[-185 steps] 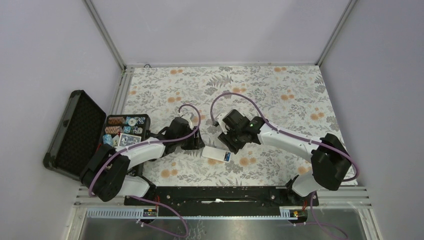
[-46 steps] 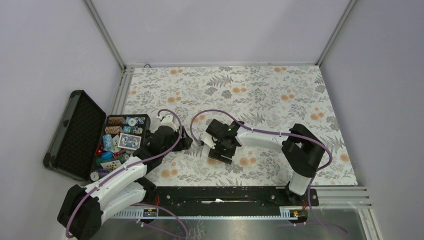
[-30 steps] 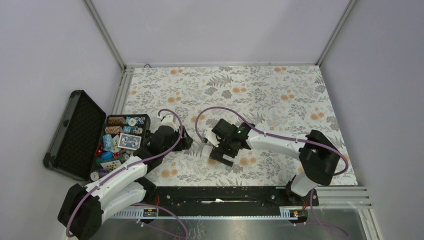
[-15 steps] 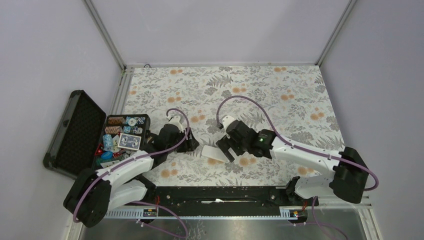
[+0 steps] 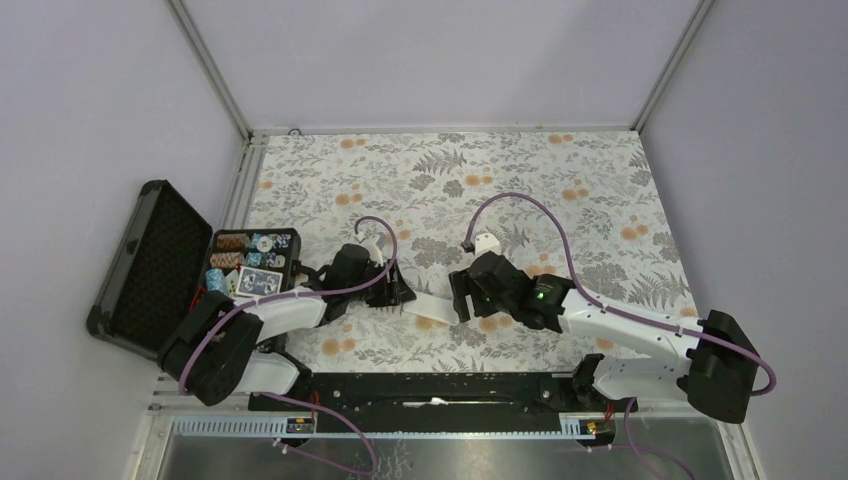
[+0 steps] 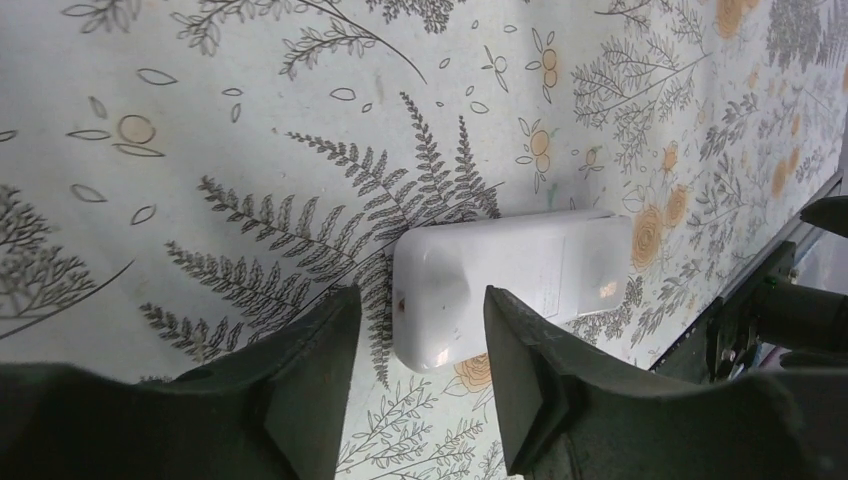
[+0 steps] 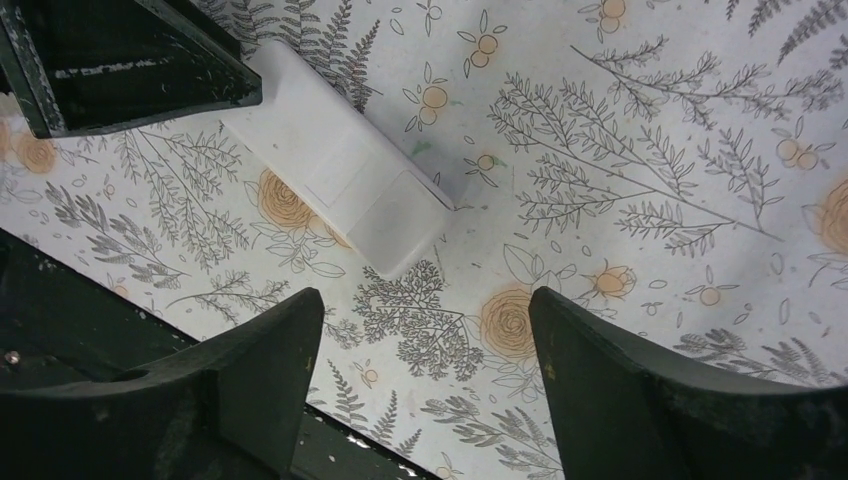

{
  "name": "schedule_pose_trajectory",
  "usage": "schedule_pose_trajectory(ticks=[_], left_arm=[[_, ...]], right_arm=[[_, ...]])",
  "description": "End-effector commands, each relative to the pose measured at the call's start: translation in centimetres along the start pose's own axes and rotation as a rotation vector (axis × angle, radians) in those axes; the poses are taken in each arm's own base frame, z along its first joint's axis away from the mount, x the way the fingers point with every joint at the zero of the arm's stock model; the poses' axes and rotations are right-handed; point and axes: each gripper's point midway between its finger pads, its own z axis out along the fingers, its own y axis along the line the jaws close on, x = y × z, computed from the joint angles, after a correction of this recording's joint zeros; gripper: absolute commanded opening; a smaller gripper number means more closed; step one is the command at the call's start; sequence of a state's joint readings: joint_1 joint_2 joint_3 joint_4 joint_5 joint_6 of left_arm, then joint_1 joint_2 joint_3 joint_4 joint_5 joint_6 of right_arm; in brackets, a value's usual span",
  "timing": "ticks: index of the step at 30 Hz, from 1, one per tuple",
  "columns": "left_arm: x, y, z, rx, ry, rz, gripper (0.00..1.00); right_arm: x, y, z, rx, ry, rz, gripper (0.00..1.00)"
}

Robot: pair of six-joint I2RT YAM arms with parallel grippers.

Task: Load the batteries into the remote control

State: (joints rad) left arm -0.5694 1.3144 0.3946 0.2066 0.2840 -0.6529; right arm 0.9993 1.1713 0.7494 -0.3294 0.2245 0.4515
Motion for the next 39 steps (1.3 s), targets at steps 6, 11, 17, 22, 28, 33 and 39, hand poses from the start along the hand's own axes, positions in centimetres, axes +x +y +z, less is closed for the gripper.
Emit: schedule_pose_trajectory(ticks=[6,11,17,22,28,33,39], left_arm=[[-0.1,-2.2,0.8,0.115,0.036,-0.005,0.47],[0.7,-2.4,0.9,0.125,0.063,-0.014,0.44],[1.5,-2.4,0.9,0.13,0.075,-0.03,0.41],[1.8,-2.1,0.8,0.116,0.082,-0.036,0.4],[2.2,-2.0,0.7,0.118,0.085,-0.043,0.38],[2.5,-2.0,0.6,0.122,0.089,-0.048,0.36],[2.7,-2.1,0.6,0.127,0.091,-0.047,0.35]], right_arm=[[-0.1,0.5,1.4,0.012,-0.012,0.174,0.65],[0.1,0.5,2.4,0.029,-0.004,0.216,0.54],[0.7,-0.1,3.5,0.072,0.022,0.227,0.49],[1.4,-0.5,4.2,0.098,0.049,0.225,0.45],[2.0,-0.6,4.8,0.11,0.076,0.223,0.38],[2.4,-0.6,5.1,0.114,0.094,0.221,0.33],[2.4,-1.0,5.2,0.135,0.092,0.211,0.31]])
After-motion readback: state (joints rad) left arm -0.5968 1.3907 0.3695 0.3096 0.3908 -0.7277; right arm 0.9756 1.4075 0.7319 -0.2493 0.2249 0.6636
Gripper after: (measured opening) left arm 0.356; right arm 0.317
